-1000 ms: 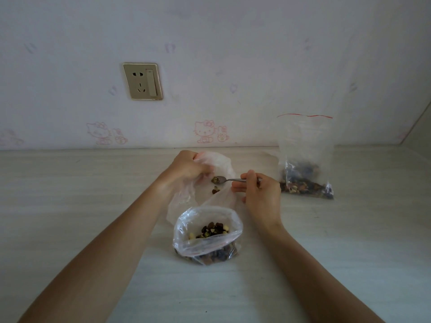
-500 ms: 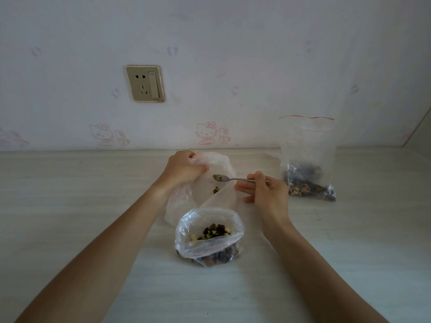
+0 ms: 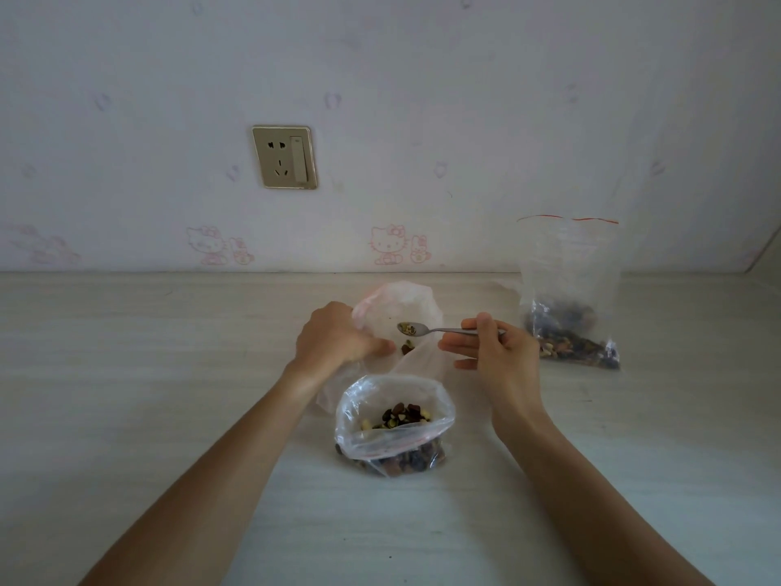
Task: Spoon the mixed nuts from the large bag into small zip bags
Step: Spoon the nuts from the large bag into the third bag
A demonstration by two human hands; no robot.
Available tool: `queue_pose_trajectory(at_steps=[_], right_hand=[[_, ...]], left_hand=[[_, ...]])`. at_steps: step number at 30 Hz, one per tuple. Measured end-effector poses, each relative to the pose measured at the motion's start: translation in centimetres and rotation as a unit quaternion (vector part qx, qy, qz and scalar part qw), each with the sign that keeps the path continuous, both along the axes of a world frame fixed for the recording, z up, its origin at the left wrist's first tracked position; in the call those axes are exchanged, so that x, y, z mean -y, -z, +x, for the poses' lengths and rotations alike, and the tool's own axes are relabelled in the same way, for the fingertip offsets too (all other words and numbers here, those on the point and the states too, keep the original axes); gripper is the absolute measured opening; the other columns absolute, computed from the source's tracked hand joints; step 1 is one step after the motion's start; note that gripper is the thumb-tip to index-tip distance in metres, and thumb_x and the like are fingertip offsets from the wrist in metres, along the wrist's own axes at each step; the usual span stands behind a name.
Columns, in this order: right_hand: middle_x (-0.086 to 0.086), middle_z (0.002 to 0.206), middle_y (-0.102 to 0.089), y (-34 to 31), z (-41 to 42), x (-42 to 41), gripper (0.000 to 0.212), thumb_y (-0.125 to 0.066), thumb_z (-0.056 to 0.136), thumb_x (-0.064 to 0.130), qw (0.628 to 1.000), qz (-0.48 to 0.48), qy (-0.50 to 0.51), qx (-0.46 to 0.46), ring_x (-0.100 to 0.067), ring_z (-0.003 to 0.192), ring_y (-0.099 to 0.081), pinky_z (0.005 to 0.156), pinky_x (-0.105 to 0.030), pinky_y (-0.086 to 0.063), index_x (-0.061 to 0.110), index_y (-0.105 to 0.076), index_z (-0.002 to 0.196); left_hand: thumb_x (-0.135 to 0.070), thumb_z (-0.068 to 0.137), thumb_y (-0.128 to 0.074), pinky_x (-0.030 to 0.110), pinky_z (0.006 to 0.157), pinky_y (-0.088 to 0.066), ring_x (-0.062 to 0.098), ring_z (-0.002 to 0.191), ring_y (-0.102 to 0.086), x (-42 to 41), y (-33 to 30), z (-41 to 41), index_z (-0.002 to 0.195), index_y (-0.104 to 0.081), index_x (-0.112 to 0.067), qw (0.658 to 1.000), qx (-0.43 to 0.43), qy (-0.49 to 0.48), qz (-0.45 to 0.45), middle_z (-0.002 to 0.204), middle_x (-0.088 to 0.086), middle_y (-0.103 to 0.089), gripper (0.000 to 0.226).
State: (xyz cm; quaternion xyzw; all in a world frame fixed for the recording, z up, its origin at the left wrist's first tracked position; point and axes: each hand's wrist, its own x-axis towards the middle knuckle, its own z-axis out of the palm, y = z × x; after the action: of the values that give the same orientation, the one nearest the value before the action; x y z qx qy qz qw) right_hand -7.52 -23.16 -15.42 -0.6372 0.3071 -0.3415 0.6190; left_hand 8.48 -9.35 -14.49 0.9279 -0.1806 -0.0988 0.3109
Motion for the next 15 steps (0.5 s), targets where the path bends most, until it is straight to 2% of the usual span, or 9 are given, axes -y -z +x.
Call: queue_pose_trajectory(at_steps=[4,8,10,12,15], right_hand=[[0.002,0.075,-0.079,0.3,-1.1,0.1,0.035,-0.045,0.11,0.031,0.999,-0.045,0.008,-0.009,-0.011,0.073,-0.077,0.061,-0.026,-0.06,0.015,-0.072,0.095],[0.005,0.076,-0.079,0.4,-1.6,0.0,0.032,-0.046,0.11,0.029,0.996,-0.089,0.006,-0.011,-0.009,0.075,-0.076,0.062,-0.025,-0.061,0.02,-0.071,0.093],[0.008,0.075,-0.078,0.6,-1.6,-0.3,0.03,-0.047,0.109,0.028,0.994,-0.109,0.002,-0.017,-0.006,0.075,-0.076,0.062,-0.022,-0.06,0.021,-0.071,0.093],[0.009,0.075,-0.078,0.7,-1.6,-0.6,0.028,-0.048,0.109,0.028,0.991,-0.128,-0.004,-0.026,-0.004,0.076,-0.075,0.067,-0.025,-0.06,0.026,-0.07,0.092],[0.01,0.078,-0.077,0.9,-1.6,-0.9,0.028,-0.048,0.109,0.029,0.987,-0.157,-0.01,-0.036,0.0,0.074,-0.072,0.073,-0.028,-0.059,0.032,-0.067,0.088]], left_hand=[[-0.041,0.073,-0.088,0.031,0.058,-0.051,0.016,0.066,-0.067,-0.1,0.5,-0.3,0.079,-0.065,-0.012,0.999,0.03,-0.01,-0.02,0.074,0.0,-0.069,0.038],[-0.026,0.077,-0.079,0.027,0.054,-0.044,0.019,0.062,-0.064,-0.2,0.5,-0.1,0.074,-0.063,-0.008,0.998,0.04,-0.01,-0.046,0.067,-0.002,-0.064,0.024],[-0.019,0.077,-0.075,0.027,0.053,-0.042,0.019,0.06,-0.061,-0.1,0.3,0.2,0.071,-0.059,-0.009,0.997,0.032,-0.003,-0.065,0.065,-0.001,-0.062,0.019],[-0.014,0.077,-0.073,0.025,0.05,-0.041,0.015,0.058,-0.059,0.1,0.0,0.4,0.069,-0.057,-0.012,0.996,0.014,0.004,-0.09,0.066,-0.002,-0.061,0.019],[-0.014,0.08,-0.079,0.022,0.053,-0.044,0.013,0.07,-0.067,0.5,-0.2,0.7,0.074,-0.066,-0.015,0.99,-0.035,0.011,-0.135,0.076,-0.002,-0.07,0.015]])
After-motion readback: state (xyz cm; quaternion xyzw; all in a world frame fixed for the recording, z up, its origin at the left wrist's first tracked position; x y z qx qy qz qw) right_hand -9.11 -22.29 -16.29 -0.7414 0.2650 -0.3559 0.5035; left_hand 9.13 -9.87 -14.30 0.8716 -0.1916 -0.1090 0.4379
